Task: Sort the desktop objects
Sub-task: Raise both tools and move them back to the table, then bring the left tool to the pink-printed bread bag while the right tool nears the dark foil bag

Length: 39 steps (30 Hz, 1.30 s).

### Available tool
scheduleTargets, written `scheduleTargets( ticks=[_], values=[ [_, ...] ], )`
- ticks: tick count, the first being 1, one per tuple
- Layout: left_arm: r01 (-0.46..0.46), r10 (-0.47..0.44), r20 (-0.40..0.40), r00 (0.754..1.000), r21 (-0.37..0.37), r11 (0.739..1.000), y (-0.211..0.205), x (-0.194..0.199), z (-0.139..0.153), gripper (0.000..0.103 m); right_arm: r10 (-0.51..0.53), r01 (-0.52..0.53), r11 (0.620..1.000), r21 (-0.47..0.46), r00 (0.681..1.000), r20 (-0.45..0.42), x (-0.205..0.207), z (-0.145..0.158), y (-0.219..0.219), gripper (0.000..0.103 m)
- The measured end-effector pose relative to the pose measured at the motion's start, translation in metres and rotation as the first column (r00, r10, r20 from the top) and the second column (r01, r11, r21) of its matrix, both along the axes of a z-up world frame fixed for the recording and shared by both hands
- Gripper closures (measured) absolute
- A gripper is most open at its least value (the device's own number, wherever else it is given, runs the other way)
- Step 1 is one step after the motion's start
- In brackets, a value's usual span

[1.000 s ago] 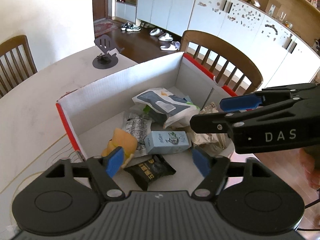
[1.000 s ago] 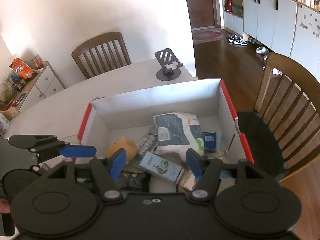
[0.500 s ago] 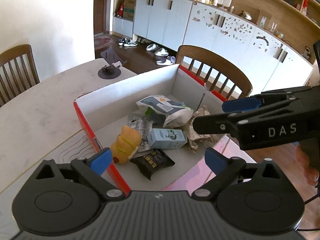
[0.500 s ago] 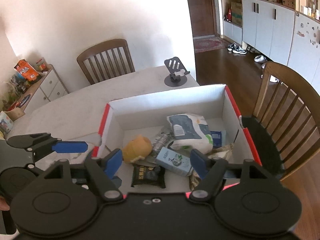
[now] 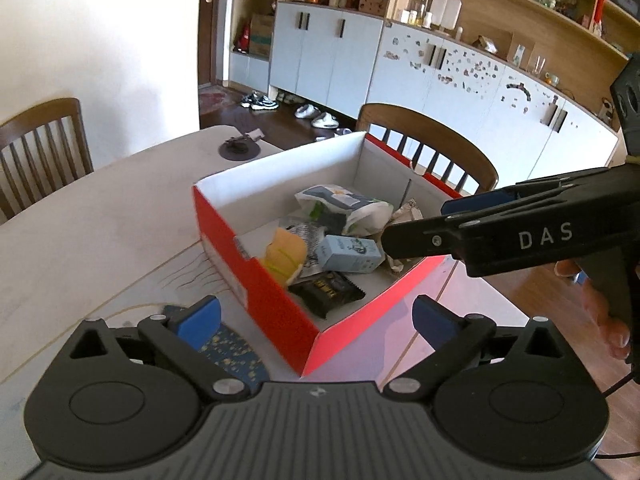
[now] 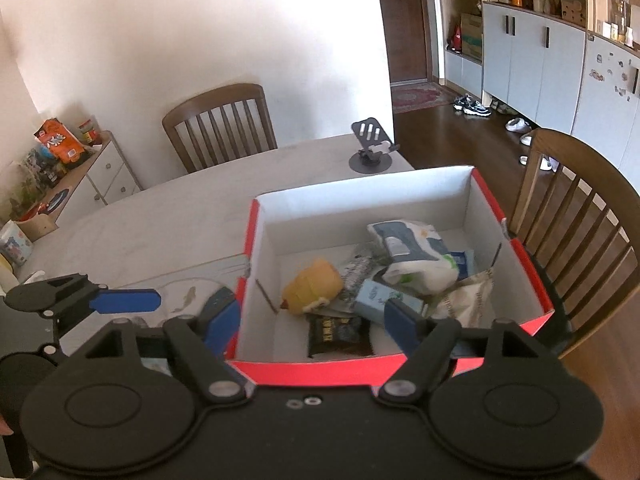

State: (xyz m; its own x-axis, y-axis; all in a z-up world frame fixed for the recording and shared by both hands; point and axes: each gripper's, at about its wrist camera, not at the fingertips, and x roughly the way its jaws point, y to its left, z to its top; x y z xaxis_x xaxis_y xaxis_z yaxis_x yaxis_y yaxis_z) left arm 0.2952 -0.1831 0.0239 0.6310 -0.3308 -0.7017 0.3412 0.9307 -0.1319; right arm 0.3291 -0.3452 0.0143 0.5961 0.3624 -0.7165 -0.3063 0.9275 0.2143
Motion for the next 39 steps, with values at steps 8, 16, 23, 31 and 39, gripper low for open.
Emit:
scheduleTargets(
  ticks=[8, 16, 23, 31, 39],
  values=[
    [-0.048, 0.048, 0.002, 0.999, -0.017, 0.999, 0.040, -0.025, -0.002, 0.000, 0.033, -0.033, 0.999, -0.001, 0.999, 0.020, -0.016, 0.003, 0.035, 0.024],
    [-0.105, 0.105, 0.021, 0.994, -0.006, 0.994, 0.075, -0.045, -0.006, 0.000, 0.074, -0.074, 0.997, 0.001, 0.997, 0.027, -0.025, 0.000, 0.077, 0.024],
    [-0.154, 0.154, 0.020, 0.988, 0.001, 0.988, 0.108, -0.058, -0.015, 0.000, 0.108, -0.108, 0.994, 0.008, 0.994, 0.029, -0.032, -0.003, 0.109, 0.023],
    [-0.199, 0.199, -0.006, 0.980, -0.005, 0.980, 0.140, -0.069, -0.031, 0.000, 0.151, -0.151, 0.988, 0.008, 0.988, 0.021, -0.032, -0.010, 0.146, 0.023],
    [-0.256, 0.255, -0.049, 0.966, -0.016, 0.967, 0.167, -0.070, -0.050, 0.000, 0.162, -0.162, 0.987, -0.009, 0.987, 0.004, -0.031, -0.021, 0.179, 0.023]
  ],
)
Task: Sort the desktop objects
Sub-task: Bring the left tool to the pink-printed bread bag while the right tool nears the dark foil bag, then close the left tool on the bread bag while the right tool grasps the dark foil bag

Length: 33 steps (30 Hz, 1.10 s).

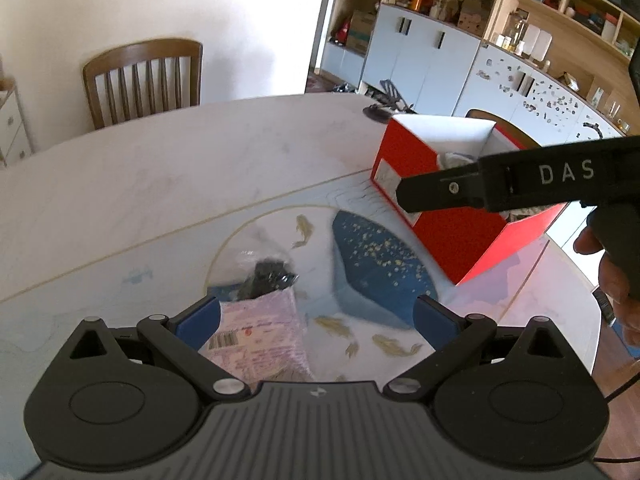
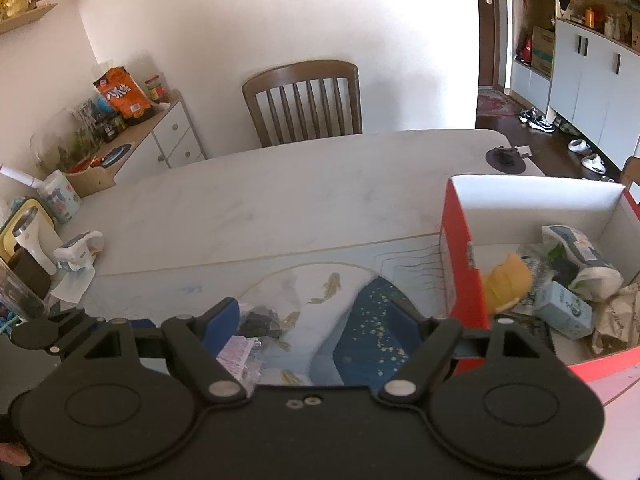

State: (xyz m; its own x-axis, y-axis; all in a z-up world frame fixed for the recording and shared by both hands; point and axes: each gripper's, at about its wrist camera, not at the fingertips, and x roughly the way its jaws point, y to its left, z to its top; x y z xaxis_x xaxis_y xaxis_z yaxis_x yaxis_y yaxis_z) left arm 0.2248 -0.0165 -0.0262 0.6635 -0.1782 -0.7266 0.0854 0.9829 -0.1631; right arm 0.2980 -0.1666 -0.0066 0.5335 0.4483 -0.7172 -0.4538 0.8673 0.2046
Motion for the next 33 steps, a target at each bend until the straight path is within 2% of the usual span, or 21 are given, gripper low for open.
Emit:
scheduleTargets(
  ticks=[20, 29, 33],
  values=[
    [-0.044, 0.039, -0.082, 0.996, -0.058, 0.997, 0.031, 0.014, -0.045, 0.000, 0.038, -0.041, 0.999, -0.023, 0.994, -0.099, 0.021, -0.038, 0.053, 0.022],
    [-0.070, 0.063, -0.125, 0.990, -0.055, 0.996, 0.041, 0.020, -0.067, 0.000, 0.070, -0.077, 0.996, -0.045, 0.987, -0.144, 0.031, -0.059, 0.079, 0.022],
    [-0.086, 0.079, -0.118, 0.990, -0.053, 0.995, 0.044, 0.020, -0.072, 0.000, 0.080, -0.089, 0.995, -0.048, 0.983, -0.162, 0.033, -0.067, 0.090, 0.022]
  ],
)
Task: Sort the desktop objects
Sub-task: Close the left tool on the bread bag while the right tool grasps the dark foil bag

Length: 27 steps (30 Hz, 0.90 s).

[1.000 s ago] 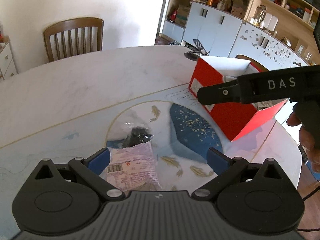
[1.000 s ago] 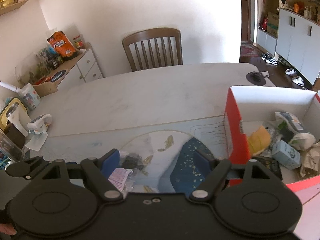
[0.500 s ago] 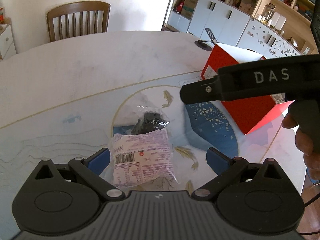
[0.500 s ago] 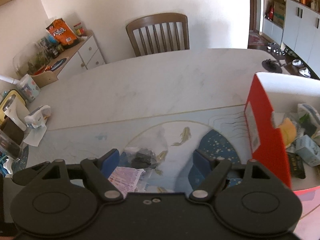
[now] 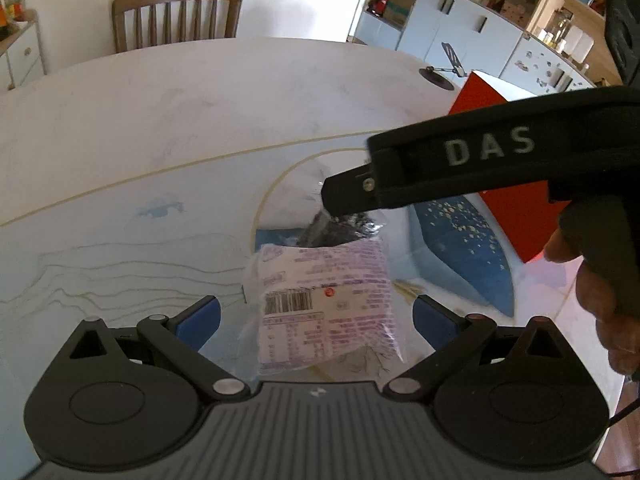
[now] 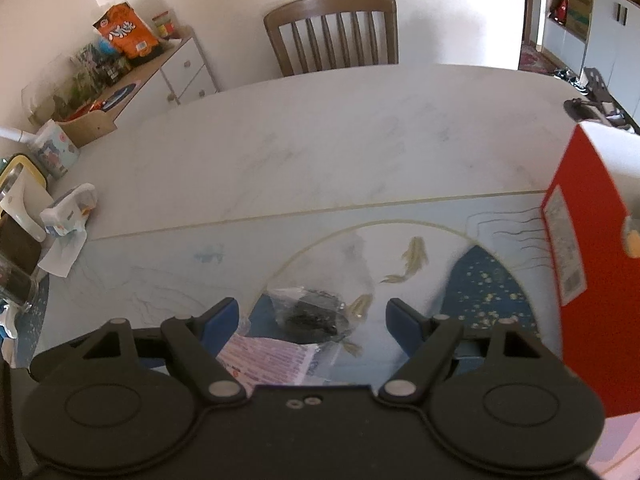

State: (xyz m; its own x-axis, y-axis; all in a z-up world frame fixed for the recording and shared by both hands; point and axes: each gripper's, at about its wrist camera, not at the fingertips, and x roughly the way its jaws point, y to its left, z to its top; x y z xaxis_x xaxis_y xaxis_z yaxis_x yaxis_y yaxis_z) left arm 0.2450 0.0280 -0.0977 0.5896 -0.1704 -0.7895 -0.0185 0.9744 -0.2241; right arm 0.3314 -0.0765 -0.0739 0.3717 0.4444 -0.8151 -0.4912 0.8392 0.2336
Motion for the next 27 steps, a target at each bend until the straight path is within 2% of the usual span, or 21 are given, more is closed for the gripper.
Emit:
scheduleTargets(
  ticks=[10, 18, 24, 26, 27],
  values=[
    [0.005, -0.005, 0.000, 1.000, 0.002, 1.000, 0.000, 0.005, -0.013, 0.000, -0.024, 0.023, 0.999, -0.025, 0.998, -0.066, 0.010, -0.024, 0.013, 0.022],
    [0.020, -0.020, 0.011, 1.000, 0.010, 1.000, -0.006, 0.006, -0.020, 0.000, -0.046, 0.044, 0.999, -0.024, 0.995, -0.090, 0.014, -0.031, 0.018, 0.023],
    [0.028, -0.028, 0.014, 1.000, 0.011, 1.000, -0.007, 0.006, -0.025, 0.001, -0.054, 0.051, 0.998, -0.031, 0.994, -0.097, 0.018, -0.034, 0.017, 0.025],
    [0.029, -0.029, 0.014, 0.999, 0.009, 1.000, -0.006, 0.007, -0.027, 0.005, -0.048, 0.044, 0.998, -0.034, 0.994, -0.100, 0.018, -0.035, 0.018, 0.028],
    [0.030, -0.030, 0.012, 0.999, 0.007, 1.000, -0.006, 0.007, -0.028, 0.006, -0.045, 0.041, 0.998, -0.037, 0.994, -0.101, 0.019, -0.036, 0.019, 0.034]
  ],
)
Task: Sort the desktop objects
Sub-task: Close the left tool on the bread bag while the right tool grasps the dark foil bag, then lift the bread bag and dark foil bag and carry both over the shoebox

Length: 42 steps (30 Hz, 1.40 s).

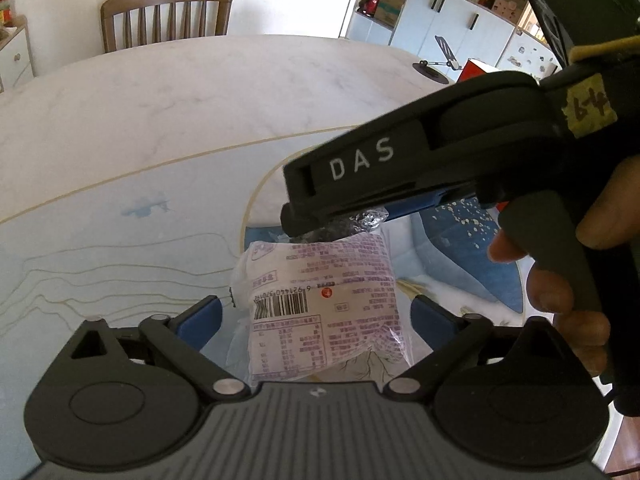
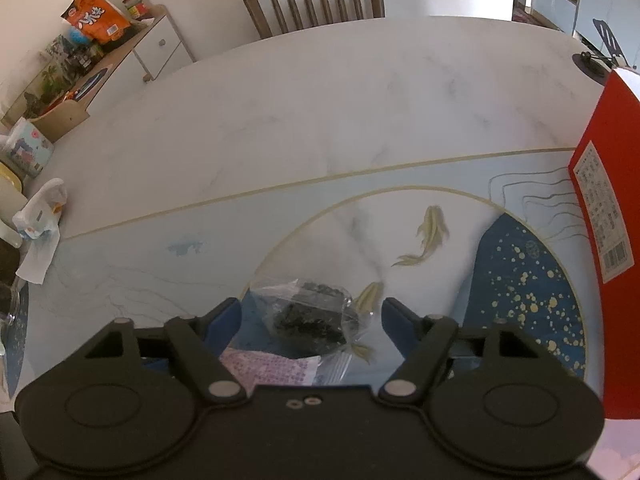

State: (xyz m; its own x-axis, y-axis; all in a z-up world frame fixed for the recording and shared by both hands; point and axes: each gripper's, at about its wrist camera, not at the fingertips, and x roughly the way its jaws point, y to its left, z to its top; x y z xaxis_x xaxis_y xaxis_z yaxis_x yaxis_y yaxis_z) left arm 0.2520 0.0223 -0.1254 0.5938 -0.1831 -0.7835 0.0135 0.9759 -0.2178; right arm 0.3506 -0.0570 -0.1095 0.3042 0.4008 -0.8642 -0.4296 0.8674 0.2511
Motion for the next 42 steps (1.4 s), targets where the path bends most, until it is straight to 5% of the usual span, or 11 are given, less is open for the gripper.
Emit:
scheduleTargets(
  ticks=[2, 22, 42],
  values=[
    [0.004, -0.004, -0.003, 1.000, 0.001, 1.000, 0.000, 0.001, 0.000, 0.012, 0.001, -0.001, 1.000, 0.000, 1.000, -0.012, 0.001, -0.002, 0.000, 0.042],
    [0.032, -0.032, -0.001, 0.999, -0.005, 0.999, -0.005, -0.001, 0.004, 0.031, 0.000, -0.001, 1.000, -0.014, 1.000, -0.002, -0.002, 0.000, -0.003, 0.062],
    [0.042, -0.041, 0.052, 0.998, -0.023, 0.999, -0.010, -0.019, 0.040, 0.033, -0.057, 0.059, 0.998, -0.015, 0.995, 0.078, -0.011, 0.028, -0.041, 0.064]
  ],
)
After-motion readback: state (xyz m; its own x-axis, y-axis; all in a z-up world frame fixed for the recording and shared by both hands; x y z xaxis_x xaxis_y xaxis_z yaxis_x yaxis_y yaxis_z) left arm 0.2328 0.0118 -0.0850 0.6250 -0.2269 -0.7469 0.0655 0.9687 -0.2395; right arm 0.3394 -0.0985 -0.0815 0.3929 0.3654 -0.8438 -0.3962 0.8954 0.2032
